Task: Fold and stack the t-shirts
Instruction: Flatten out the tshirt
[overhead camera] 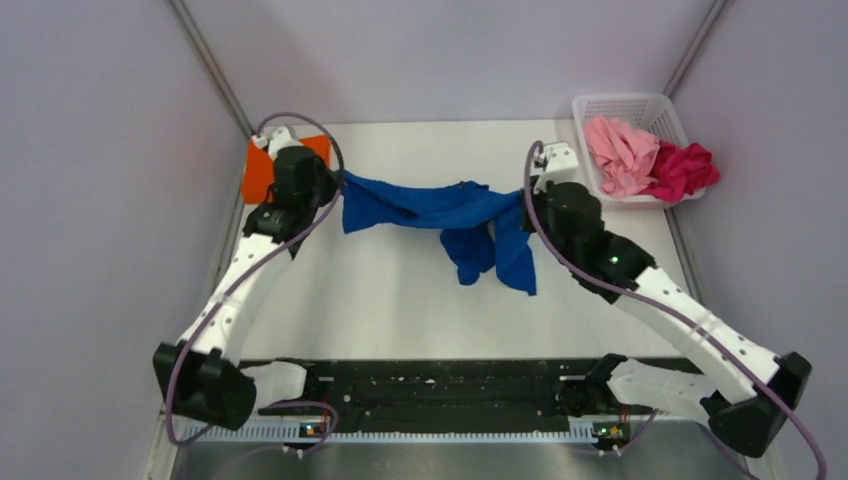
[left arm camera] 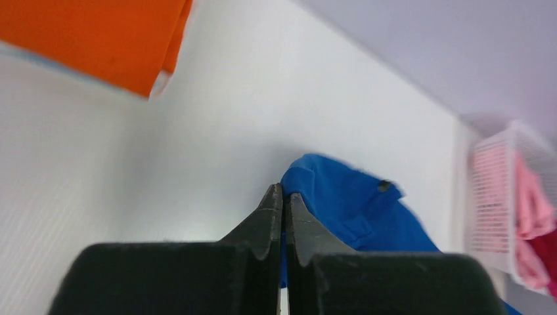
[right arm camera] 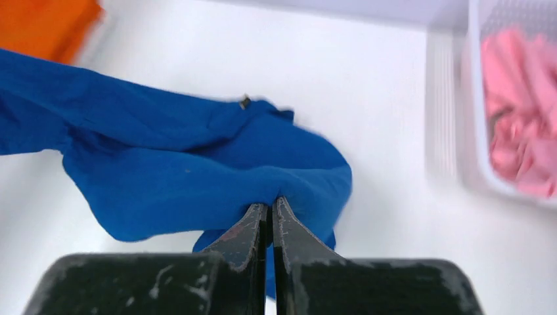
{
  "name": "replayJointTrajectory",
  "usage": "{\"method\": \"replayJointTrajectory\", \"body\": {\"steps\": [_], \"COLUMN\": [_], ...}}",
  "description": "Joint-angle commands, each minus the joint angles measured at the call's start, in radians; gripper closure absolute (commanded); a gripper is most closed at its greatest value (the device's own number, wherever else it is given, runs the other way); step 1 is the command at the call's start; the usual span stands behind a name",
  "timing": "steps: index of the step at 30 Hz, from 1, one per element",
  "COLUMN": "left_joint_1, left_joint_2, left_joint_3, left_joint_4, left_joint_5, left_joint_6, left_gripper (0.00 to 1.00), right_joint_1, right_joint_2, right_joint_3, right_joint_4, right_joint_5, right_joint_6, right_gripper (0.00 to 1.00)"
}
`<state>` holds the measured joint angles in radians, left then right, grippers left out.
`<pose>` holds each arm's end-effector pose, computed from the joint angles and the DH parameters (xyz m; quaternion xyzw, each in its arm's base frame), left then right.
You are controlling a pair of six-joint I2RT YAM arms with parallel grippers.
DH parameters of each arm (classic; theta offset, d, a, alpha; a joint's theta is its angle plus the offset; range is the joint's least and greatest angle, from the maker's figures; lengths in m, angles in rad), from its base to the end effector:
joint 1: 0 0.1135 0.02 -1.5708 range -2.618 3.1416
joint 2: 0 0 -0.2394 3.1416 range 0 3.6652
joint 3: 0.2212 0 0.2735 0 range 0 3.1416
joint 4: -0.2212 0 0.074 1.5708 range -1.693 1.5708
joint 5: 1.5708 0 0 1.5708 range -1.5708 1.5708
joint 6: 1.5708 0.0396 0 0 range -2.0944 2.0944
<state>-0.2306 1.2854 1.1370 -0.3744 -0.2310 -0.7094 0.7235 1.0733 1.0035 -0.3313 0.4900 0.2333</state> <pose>0.3164 -0.0650 0.3069 -0.2599 0.8219 -0.1361 0.4883 0.2195 0.1690 0.3226 -0.0664 0.8172 0.0670 0.5686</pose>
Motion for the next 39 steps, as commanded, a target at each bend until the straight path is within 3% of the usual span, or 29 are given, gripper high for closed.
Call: {"method": "replayJointTrajectory", "body": {"steps": [1,10,15,19,26,31,36,39], "left_joint_1": [0.004,0.004,0.004,0.004,0.003,0.004,0.003,0.013], "left_joint_2": [-0.209,-0.441,-0.465,-0.461,-0.398,-0.306,-0.122,0.076], "left_joint_3": [0.078,0.288,0.46,0.555,0.694,0.663,0.53,0.491], "left_joint_4": [0.163,0.166,0.124,0.108,0.083,0.106,0.18,0.204], "left_joint_5": [-0.011,-0.047,0.041,0.071,0.039,0.005,-0.232,-0.374], "left_joint_6": [0.075,0.207,0.264,0.282,0.309,0.311,0.345,0.352], "left_gripper": [1.0,1.0,1.0,1.0,1.0,1.0,1.0,1.0], "right_joint_1": [0.001,0.002,0.0,0.001,0.0,0.001,-0.023,-0.165], "right_joint_2": [-0.121,-0.158,-0.113,-0.082,-0.069,-0.027,0.062,0.119], "right_joint_3": [0.161,0.578,0.81,0.912,0.916,0.81,0.621,0.478], "right_joint_4": [0.037,-0.147,-0.269,-0.323,-0.324,-0.295,-0.229,-0.15], "right_joint_5": [-0.15,-0.563,-0.786,-0.849,-0.697,-0.41,-0.092,-0.182], "right_joint_6": [-0.275,-0.348,-0.318,-0.304,-0.321,-0.34,-0.329,-0.264], "right_gripper": [1.0,1.0,1.0,1.0,1.0,1.0,1.0,1.0]}}
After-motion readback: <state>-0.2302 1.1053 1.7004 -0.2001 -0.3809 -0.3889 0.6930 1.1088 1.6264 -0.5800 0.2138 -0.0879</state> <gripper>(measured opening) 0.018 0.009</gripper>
